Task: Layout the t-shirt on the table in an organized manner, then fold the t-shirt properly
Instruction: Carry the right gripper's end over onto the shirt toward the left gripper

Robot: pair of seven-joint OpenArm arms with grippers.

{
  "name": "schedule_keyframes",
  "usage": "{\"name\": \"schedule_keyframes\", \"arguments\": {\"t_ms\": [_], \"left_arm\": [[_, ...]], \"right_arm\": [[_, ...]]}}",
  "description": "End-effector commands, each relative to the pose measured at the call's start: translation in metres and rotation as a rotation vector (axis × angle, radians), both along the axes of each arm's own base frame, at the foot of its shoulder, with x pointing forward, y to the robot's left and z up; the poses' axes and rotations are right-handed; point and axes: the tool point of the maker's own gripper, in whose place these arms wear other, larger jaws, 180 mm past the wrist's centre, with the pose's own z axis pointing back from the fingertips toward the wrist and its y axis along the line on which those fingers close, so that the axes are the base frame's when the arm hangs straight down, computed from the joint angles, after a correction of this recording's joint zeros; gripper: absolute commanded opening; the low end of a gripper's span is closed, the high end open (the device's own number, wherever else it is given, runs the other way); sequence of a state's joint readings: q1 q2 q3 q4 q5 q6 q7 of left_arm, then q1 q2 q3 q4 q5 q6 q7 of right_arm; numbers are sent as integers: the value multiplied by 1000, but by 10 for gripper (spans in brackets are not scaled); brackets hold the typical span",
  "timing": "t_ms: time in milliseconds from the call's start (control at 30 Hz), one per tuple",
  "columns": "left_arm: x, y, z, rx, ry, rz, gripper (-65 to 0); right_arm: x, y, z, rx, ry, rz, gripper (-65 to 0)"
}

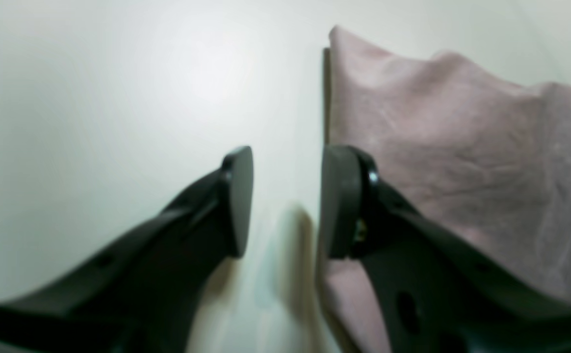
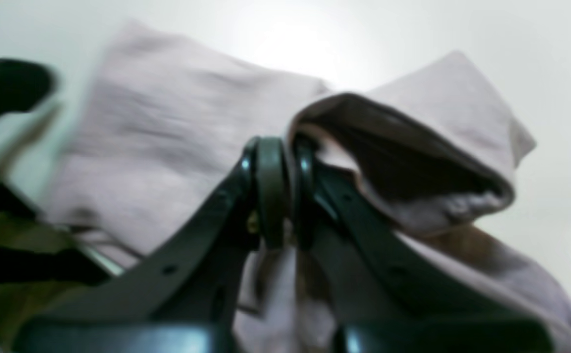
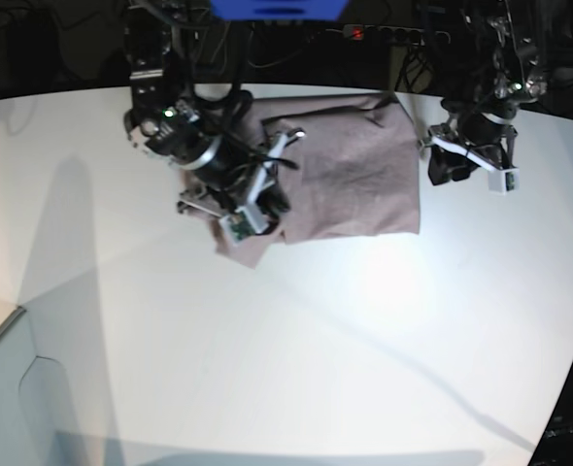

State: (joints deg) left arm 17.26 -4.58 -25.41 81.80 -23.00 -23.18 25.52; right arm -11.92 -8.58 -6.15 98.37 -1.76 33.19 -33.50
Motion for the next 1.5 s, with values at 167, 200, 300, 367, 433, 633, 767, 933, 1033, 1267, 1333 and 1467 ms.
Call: {"name": "schedule_keyframes", "arguments": {"t_ms": [167, 200, 300, 367, 433, 633, 767, 933, 1033, 1267, 1333, 1467], "left_arm": [[7, 2, 11, 2, -42, -1, -419], [7, 2, 10, 2, -41, -1, -419], [6, 2, 9, 2, -36, -1, -419], [5, 2, 8, 2, -34, -1, -419], [4, 2, 7, 1, -30, 0, -419], [4, 2, 7, 1, -31, 0, -419], [3, 2, 6, 1, -27, 0, -419], [2, 2, 6, 1, -25, 0, -419], [-1, 2, 6, 3, -22, -1, -419], [-3, 2, 5, 2, -19, -1, -419], [-3, 2, 5, 2, -19, -1, -418], [-3, 2, 5, 4, -18, -2, -417]], "right_arm": [[7, 55, 38, 73, -114, 151, -650], [8, 60, 41, 75, -122, 165, -650], [9, 76, 43, 78, -132, 218, -650], [8, 87, 44, 78, -137, 253, -650], [7, 95, 42, 76, -131, 282, -650], [8, 113, 43, 65, -143, 350, -650], [16, 114, 38, 50, -136, 358, -650], [13, 128, 30, 32, -122, 414, -650], [9, 134, 24, 23, -106, 441, -650], [8, 145, 28, 55, -137, 466, -650], [10, 145, 24, 49, -129, 469, -644], [8, 145, 16, 41, -107, 473, -538]]}}
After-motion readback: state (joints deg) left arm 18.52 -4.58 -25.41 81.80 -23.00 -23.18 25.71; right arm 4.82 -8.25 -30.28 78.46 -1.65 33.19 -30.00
